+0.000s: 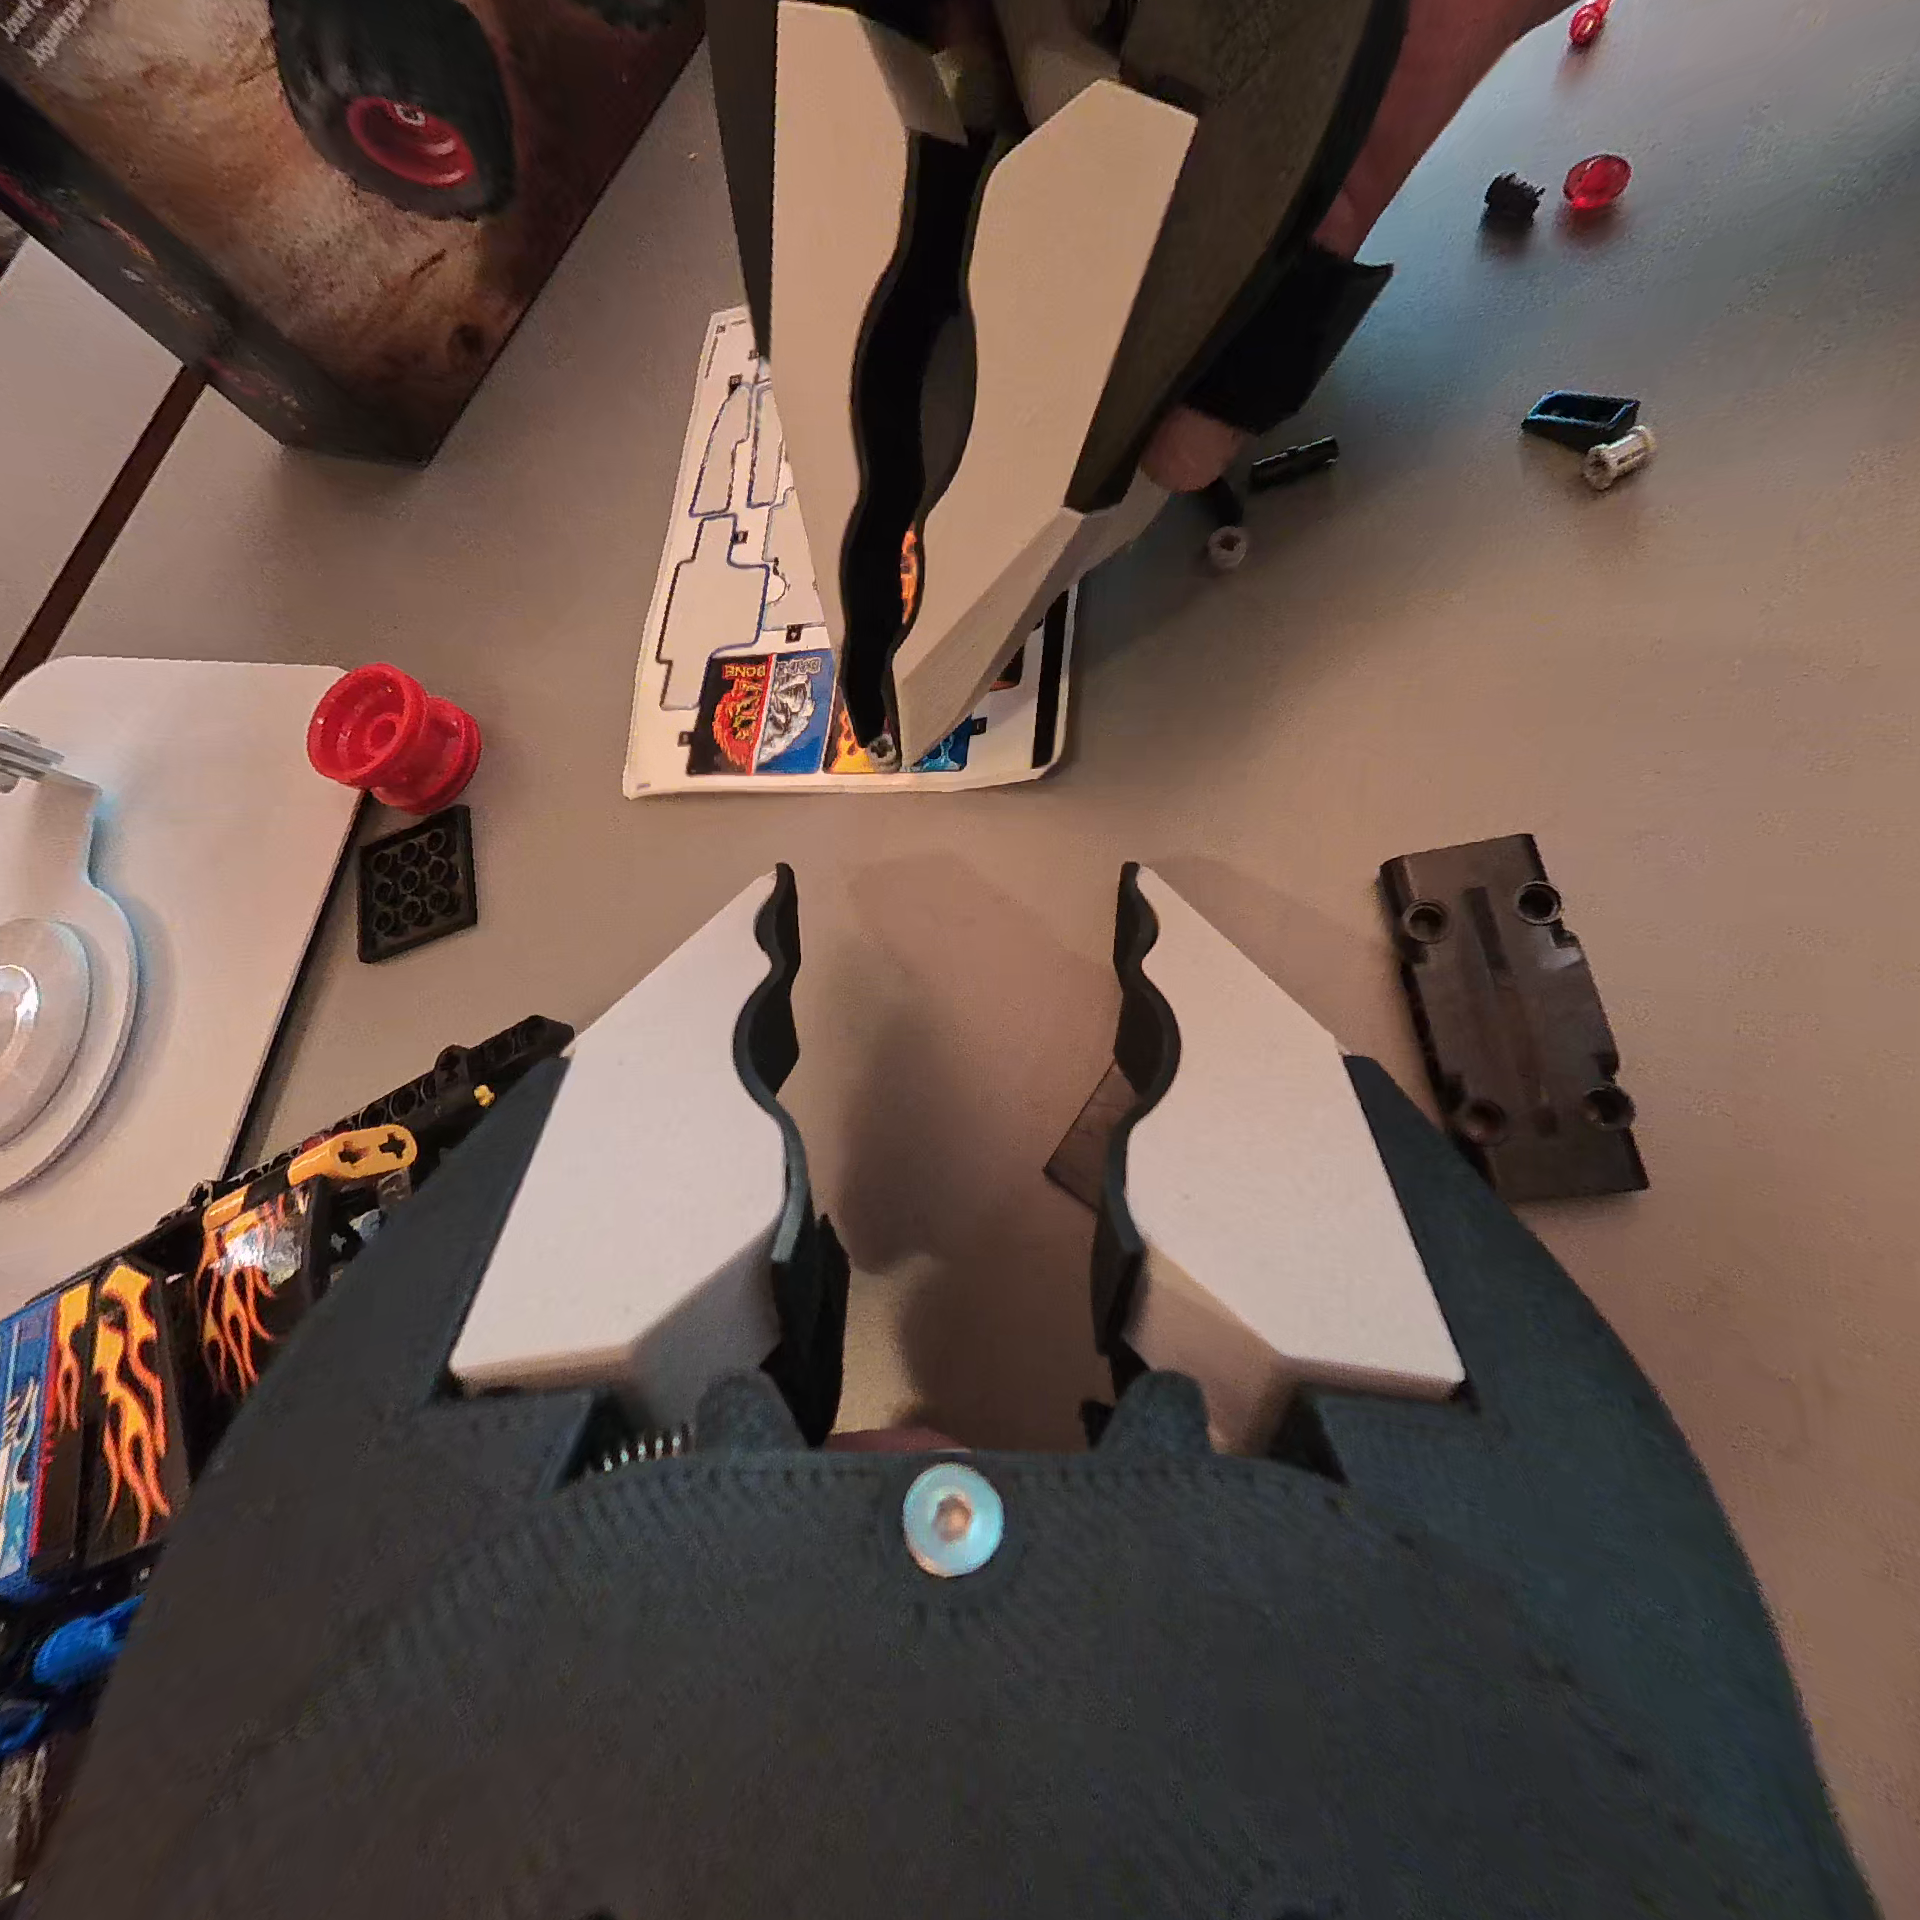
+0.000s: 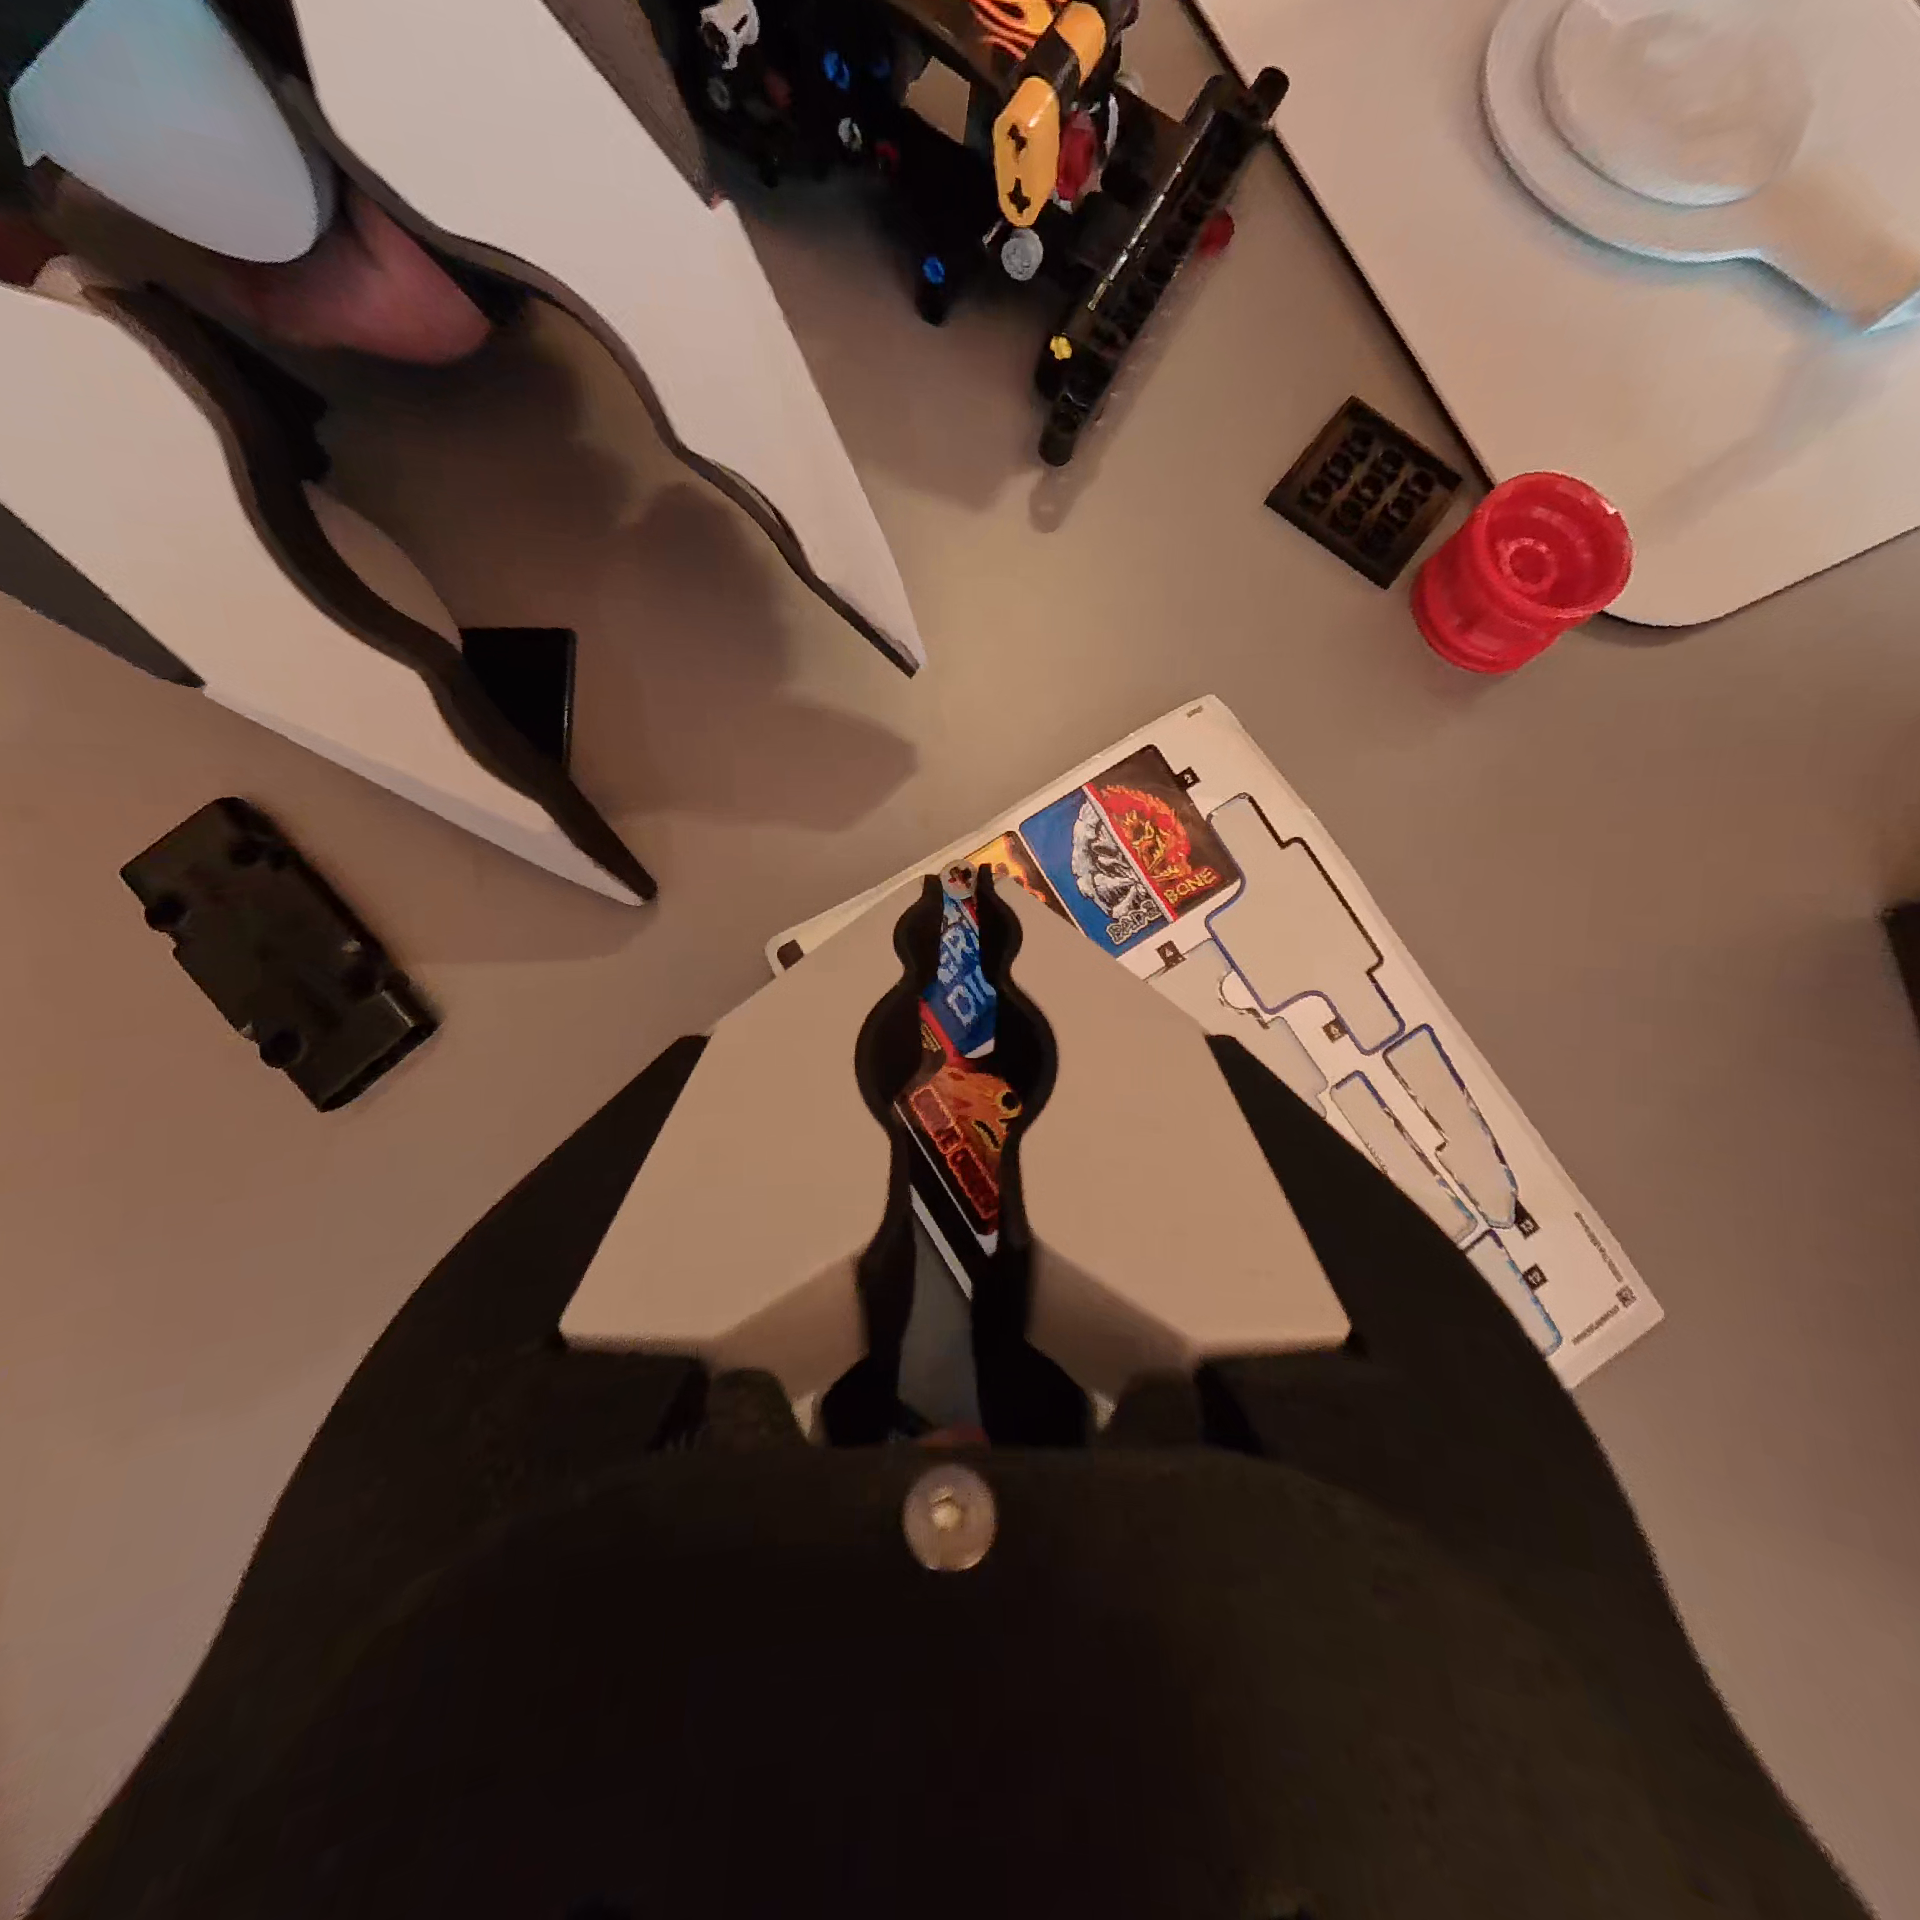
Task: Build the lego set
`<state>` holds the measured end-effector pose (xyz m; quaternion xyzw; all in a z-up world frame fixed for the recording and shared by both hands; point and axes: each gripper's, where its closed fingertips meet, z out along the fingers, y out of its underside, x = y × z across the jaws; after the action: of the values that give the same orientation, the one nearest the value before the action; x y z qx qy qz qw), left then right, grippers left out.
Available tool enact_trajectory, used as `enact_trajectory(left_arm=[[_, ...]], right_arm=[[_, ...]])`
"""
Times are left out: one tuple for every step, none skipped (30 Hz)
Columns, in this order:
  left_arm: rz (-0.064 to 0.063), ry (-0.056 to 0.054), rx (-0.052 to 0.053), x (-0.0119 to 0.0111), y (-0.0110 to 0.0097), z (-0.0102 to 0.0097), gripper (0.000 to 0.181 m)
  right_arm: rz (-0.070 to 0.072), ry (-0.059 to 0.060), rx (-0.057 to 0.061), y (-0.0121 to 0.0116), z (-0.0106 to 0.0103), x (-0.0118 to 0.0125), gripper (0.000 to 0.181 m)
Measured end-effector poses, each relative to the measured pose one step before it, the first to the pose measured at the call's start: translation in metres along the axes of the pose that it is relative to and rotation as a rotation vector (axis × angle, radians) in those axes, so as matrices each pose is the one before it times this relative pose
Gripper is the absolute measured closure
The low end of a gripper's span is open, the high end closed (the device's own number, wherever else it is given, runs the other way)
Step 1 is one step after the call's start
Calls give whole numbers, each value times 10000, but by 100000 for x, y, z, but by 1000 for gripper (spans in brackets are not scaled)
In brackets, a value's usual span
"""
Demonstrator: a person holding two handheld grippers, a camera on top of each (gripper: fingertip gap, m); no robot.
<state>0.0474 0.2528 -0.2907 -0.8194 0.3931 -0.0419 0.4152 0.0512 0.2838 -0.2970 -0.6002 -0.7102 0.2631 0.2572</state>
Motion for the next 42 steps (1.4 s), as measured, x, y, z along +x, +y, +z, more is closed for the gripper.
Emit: enact_trajectory(left_arm=[[-42, 37, 14, 16, 0, 29, 121], [-47, 36, 15, 1, 4, 15, 121], [-56, 31, 8, -7, 20, 5, 121], [-34, 24, 4, -11, 16, 4, 121], [-3, -8, -9, -46, 25, -22, 120], [8, -31, -20, -85, 41, -30, 119], [10, -26, -12, -66, 27, -27, 119], [0, 6, 0, 6, 2, -17, 118], [-15, 14, 1, 17, 10, -7, 118], [-16, 1, 7, 15, -3, 12, 118], [-4, 3, 3, 14, -10, 6, 118], [0, -2, 3, -9, -8, 9, 118], [-14, 11, 9, 18, -16, 12, 118], [-33, 22, 10, 22, -15, 35, 118], [-43, 31, 9, 25, -19, 30, 118], [-54, 9, 5, -17, 2, 32, 118], [-57, -3, -3, -67, 6, 31, 117], [-54, -10, -13, -78, 11, 34, 117], [-32, -27, -5, -94, -30, 33, 117], [-22, -33, -1, -87, -36, 44, 117], [-25, -36, -12, -74, -32, 44, 117], [-19, -9, -17, -31, -24, 52, 118], [-27, -1, -27, -6, -7, 85, 118], [-42, 19, 0, 24, -49, 64, 118], [-40, 20, -2, 28, -39, 69, 118], [-27, 0, -1, 1, -39, 50, 118], [-25, -25, -15, -49, -9, 32, 118], [-5, -21, -19, -39, -7, 13, 118], [26, -18, -11, -25, 1, -13, 118], [20, -13, -2, -9, -6, -30, 118], [1, -14, 17, -28, -34, -65, 118], [-1, 9, 41, 4, -93, -81, 118], [-6, 6, 43, 5, -107, -99, 119], [5, -19, 31, -43, -78, -105, 119], [22, -36, 22, -59, -64, -120, 119], [21, -25, 25, -56, -75, -105, 119], [9, 11, 32, 2, -85, -100, 119], [19, 68, 55, 102, -103, -110, 119], [30, 93, 53, 176, -101, -95, 119], [29, 57, 1, 135, -35, -80, 119], [57, 53, -13, 154, -14, -90, 119], [64, 68, -15, 184, -14, -92, 119]], right_arm=[[-37, -37, 0, 21, -52, -93, 178], [-4, -41, -11, 20, -69, -81, 178], [-25, -77, -9, -8, -101, -155, 177], [-48, -111, 5, -27, -122, -241, 178], [-56, -130, -8, 0, -168, -308, 178], [-78, -160, -19, 6, -196, -398, 178], [-135, -201, -52, 79, -232, -516, 178], [-150, -124, -53, 129, -247, -436, 178], [-115, -211, -105, 248, -245, -568, 178], [-162, -331, -143, 368, -209, -815, 177], [-191, -305, -102, 365, -160, -820, 177], [-70, -271, -103, 376, -83, -686, 177], [4, -204, -99, 342, 13, -492, 177], [-3, -134, -53, 236, 83, -325, 176], [0, -89, 76, -43, 18, -162, 173], [19, -64, -18, -6, -55, -74, 166], [-36, 76, -80, 47, -121, 130, 163], [-57, 234, 42, -129, -240, 361, 160], [-3, 190, 188, -330, -311, 327, 160], [21, 178, 193, -340, -309, 321, 160], [-21, 330, 128, -238, -254, 548, 160], [-42, 398, 19, -40, -146, 663, 159], [0, 188, -106, 207, 9, 345, 157], [43, -39, -166, 315, 133, -27, 153], [-7, 69, -122, 216, 124, 101, 151], [-61, 152, -56, 78, 95, 170, 151], [-39, 88, -71, 58, 106, 88, 152], [3, 53, -66, 61, 148, 93, 153], [14, 73, -67, 129, 200, 140, 158], [49, 6, -83, 204, 243, 84, 161], [89, -121, 154, -173, 100, -98, 167], [20, -47, 61, -27, 80, -8, 170], [-19, -5, 37, -1, 50, 17, 174], [-36, -54, 5, 36, 4, -82, 178], [-44, 37, -7, 31, -2, 25, 181], [-50, 87, -5, 2, 5, 85, 181], [-4, 47, 25, -46, 12, 49, 181], [63, -3, 71, -131, -9, 7, 178], [54, -10, 84, -134, -51, 13, 175], [2, 15, 65, -101, -91, 17, 174], [-29, 46, 73, -101, -166, 49, 172], [-10, 63, 113, -158, -218, 71, 171]])
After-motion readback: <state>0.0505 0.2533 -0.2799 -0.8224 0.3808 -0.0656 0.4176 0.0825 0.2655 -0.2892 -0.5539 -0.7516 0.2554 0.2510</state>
